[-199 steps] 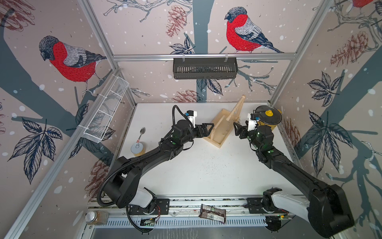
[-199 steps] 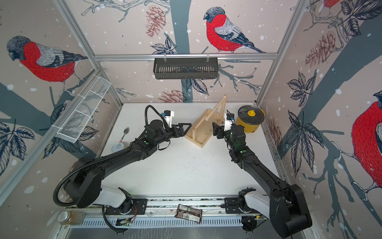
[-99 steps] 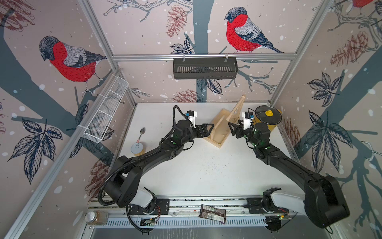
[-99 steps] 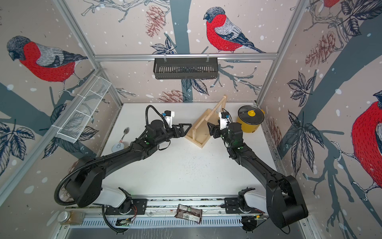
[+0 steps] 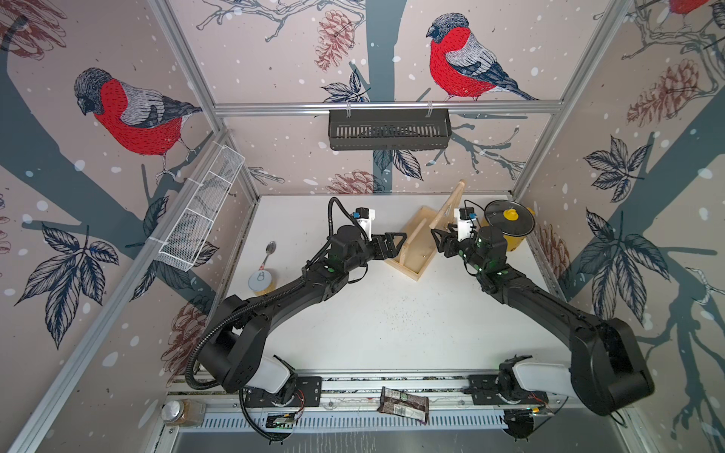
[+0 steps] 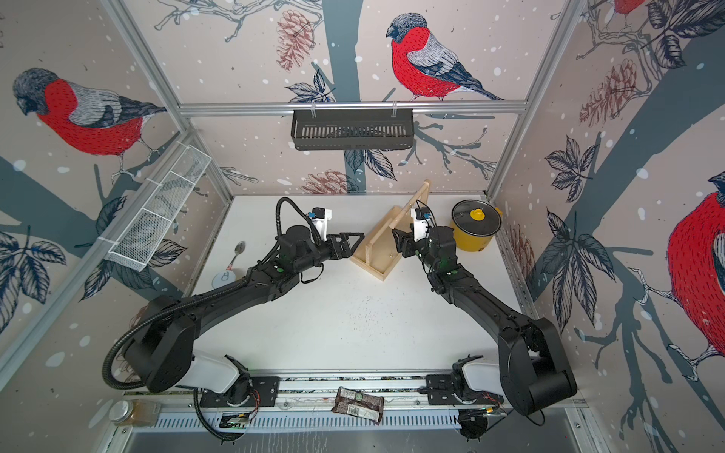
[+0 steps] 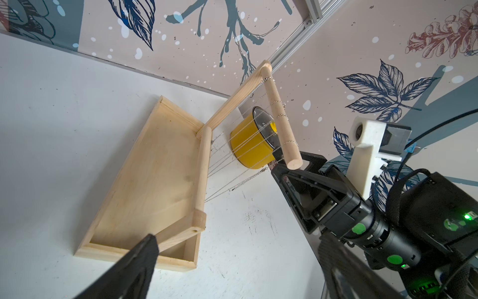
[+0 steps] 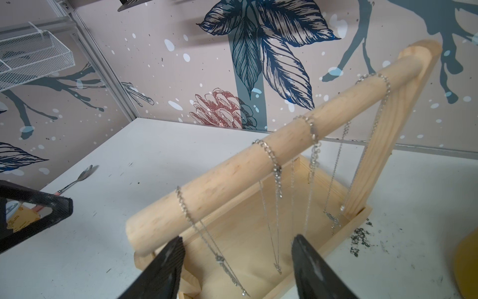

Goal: Take the necklace off the jewelry display stand
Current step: Take off the necklace from the stand.

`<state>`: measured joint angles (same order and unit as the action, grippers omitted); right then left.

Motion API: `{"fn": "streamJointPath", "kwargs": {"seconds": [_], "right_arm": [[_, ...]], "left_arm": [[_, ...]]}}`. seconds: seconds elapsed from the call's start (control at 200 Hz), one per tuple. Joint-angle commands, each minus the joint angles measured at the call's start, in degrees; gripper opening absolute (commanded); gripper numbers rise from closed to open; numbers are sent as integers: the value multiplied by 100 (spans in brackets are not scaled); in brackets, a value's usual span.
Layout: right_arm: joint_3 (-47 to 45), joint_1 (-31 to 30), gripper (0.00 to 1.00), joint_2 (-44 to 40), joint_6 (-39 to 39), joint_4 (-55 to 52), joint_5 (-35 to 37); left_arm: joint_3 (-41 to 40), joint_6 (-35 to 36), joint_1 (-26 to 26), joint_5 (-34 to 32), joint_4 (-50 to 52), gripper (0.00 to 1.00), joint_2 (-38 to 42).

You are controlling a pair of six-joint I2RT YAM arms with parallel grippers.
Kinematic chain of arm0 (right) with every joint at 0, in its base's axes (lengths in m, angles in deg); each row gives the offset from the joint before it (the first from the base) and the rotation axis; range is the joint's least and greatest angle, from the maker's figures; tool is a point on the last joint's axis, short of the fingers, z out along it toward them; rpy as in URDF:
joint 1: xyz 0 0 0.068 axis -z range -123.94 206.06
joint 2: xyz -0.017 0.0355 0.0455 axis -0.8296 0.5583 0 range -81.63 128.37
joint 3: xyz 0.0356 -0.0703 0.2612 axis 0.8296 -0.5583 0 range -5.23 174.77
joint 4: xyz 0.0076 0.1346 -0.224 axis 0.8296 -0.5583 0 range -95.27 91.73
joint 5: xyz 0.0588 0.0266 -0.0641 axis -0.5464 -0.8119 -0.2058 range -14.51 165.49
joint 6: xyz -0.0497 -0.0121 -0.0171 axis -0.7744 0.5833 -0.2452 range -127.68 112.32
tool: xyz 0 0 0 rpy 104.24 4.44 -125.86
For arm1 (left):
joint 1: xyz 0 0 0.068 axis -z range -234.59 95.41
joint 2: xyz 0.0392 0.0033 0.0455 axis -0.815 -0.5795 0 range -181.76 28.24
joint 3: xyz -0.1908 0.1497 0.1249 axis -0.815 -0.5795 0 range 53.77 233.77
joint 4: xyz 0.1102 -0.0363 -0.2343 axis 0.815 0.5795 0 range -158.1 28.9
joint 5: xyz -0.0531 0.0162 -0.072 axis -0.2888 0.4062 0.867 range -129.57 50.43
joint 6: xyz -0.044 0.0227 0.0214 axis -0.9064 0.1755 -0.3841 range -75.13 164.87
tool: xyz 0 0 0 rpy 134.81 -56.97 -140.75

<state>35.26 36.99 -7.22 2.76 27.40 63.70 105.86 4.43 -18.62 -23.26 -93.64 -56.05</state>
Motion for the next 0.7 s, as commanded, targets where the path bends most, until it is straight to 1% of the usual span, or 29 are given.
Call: {"fn": "streamJointPath", "kwargs": {"seconds": [0.0, 0.29, 0.695], "right_arm": [[47, 2, 66, 12, -88, 187, 72], [55, 8, 60, 66, -158, 245, 72], [117, -10, 56, 118, -147, 298, 54]], "left_arm": [[202, 76, 16, -58, 154, 98, -60], [356, 84, 16, -110, 224, 98, -144], [393, 98, 16, -129, 286, 98, -175]]}}
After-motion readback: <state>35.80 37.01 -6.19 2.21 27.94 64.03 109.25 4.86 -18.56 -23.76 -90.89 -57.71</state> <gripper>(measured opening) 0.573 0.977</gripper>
